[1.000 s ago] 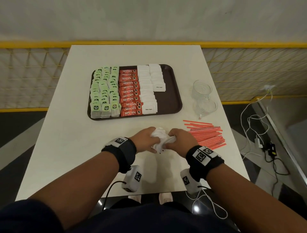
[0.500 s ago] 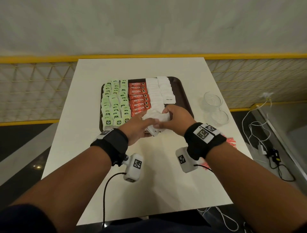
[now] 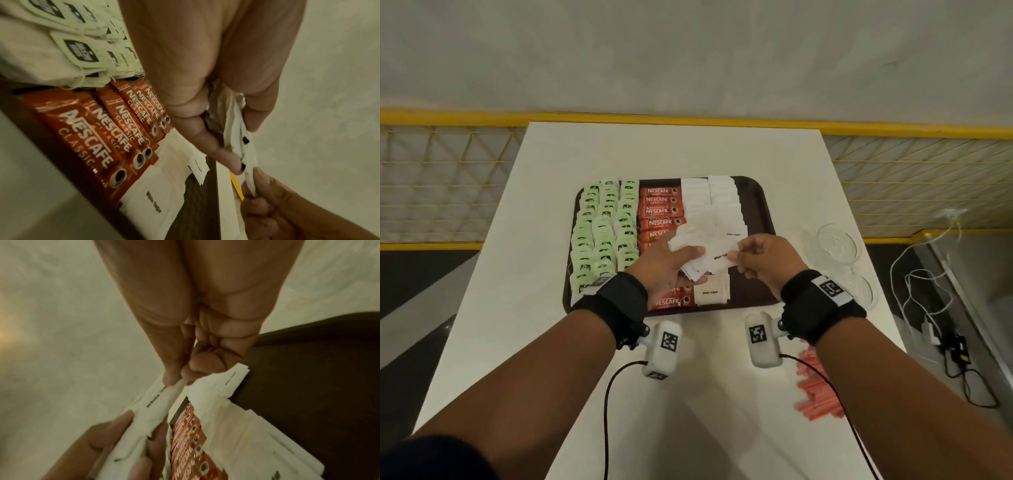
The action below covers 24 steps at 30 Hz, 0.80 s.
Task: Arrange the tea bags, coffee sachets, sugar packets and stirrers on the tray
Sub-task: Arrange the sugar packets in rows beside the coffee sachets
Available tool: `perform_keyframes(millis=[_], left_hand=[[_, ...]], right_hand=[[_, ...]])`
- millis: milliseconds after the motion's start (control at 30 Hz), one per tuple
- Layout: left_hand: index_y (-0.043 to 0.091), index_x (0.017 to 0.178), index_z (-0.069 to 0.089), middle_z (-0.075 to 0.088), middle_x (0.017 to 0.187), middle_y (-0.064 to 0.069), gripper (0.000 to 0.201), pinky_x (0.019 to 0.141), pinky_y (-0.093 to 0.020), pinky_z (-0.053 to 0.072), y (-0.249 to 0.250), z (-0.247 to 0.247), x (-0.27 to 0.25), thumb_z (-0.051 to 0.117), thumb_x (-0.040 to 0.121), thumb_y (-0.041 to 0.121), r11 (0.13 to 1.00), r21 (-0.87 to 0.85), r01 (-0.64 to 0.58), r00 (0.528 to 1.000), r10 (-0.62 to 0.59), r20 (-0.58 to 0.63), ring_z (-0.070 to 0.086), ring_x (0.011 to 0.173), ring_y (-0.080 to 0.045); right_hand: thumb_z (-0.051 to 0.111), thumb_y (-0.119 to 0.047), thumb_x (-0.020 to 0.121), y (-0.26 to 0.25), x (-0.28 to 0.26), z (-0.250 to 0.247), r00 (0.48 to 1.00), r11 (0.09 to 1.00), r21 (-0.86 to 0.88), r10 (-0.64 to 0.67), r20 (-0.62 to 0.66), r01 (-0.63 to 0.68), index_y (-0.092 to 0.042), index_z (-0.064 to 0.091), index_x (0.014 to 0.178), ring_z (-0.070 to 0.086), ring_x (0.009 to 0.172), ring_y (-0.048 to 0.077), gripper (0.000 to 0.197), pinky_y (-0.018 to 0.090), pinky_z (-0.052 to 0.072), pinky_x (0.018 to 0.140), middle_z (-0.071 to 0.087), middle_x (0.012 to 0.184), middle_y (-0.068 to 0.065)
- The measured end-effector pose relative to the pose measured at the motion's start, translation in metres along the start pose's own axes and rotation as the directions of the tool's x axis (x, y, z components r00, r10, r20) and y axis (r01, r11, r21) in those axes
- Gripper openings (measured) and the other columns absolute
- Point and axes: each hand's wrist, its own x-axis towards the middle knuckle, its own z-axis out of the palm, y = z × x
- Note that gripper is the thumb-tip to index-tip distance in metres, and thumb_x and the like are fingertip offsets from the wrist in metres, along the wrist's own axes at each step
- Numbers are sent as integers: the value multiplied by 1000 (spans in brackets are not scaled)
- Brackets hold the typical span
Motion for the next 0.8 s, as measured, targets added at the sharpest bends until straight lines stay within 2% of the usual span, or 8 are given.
perform_keyframes(millis=[100, 200, 333, 433, 533, 667, 733, 800], left_hand=[[15, 135, 50, 66, 126, -15, 46, 70, -38, 60, 5, -6, 18, 63, 92, 6, 999, -31, 8, 999, -9, -32, 70, 103, -37], [14, 138, 47, 65, 125, -19, 48, 68, -36, 60, 9, -14, 34, 63, 93, 7, 1000, -24, 1, 997, -2, -71, 70, 101, -37], [14, 138, 47, 67, 122, -19, 50, 66, -35, 60, 11, -22, 50, 64, 92, 7, 999, -34, 3, 995, -7, -99, 70, 101, -38], [15, 138, 46, 66, 123, -18, 50, 68, -35, 61, 10, -28, 56, 64, 92, 7, 1000, -25, 3, 996, -5, -94, 70, 101, -37], [15, 136, 48, 67, 122, -16, 49, 71, -36, 61, 9, -30, 60, 65, 92, 7, 1000, -1, 4, 997, -4, -82, 71, 99, -36], [15, 135, 50, 68, 121, -16, 49, 71, -38, 62, 6, -27, 66, 66, 90, 5, 1000, 21, 5, 997, -3, -72, 71, 97, -36], [15, 133, 51, 69, 120, -14, 48, 82, -46, 60, 5, -25, 68, 67, 89, 5, 999, 35, 12, 998, -10, -59, 71, 100, -37], [17, 133, 52, 69, 120, -14, 48, 80, -43, 60, 5, -20, 69, 70, 88, 8, 996, 88, 24, 1000, -23, -12, 71, 100, -36]], right_hand=[[73, -9, 85, 9, 22, -9, 996, 987, 145, 79, -51, -71, -1, 63, 102, 58, 64, 14, 21, 23, 52, 58, 64, 76, 8], [70, -9, 87, 20, 46, -15, 987, 980, 161, 132, -96, -115, -3, 62, 101, 57, 63, 11, 16, 23, 50, 58, 62, 76, 6], [71, -14, 88, 39, 76, -17, 970, 985, 44, 170, -175, -165, -10, 63, 99, 59, 63, 11, 14, 24, 52, 59, 66, 79, 7], [71, -14, 87, 45, 90, -13, 965, 984, -28, 165, -204, -174, -8, 62, 100, 61, 60, 13, 17, 25, 56, 60, 67, 79, 9], [73, -20, 86, 45, 95, -8, 963, 968, -166, 151, -225, -190, -10, 61, 92, 64, 58, 14, 17, 29, 58, 62, 71, 81, 10], [70, -35, 85, 38, 92, -6, 947, 916, -383, -10, -321, -120, -14, 57, 88, 64, 74, 19, 25, 35, 54, 74, 65, 82, 2], [66, -44, 87, 26, 84, -4, 962, 929, -370, -85, -261, -18, -16, 59, 93, 59, 80, 13, 29, 28, 48, 74, 62, 86, -5], [66, -48, 86, 15, 74, 0, 994, 962, -270, -73, -85, 47, -19, 62, 99, 60, 80, 8, 32, 24, 48, 69, 64, 92, -7]])
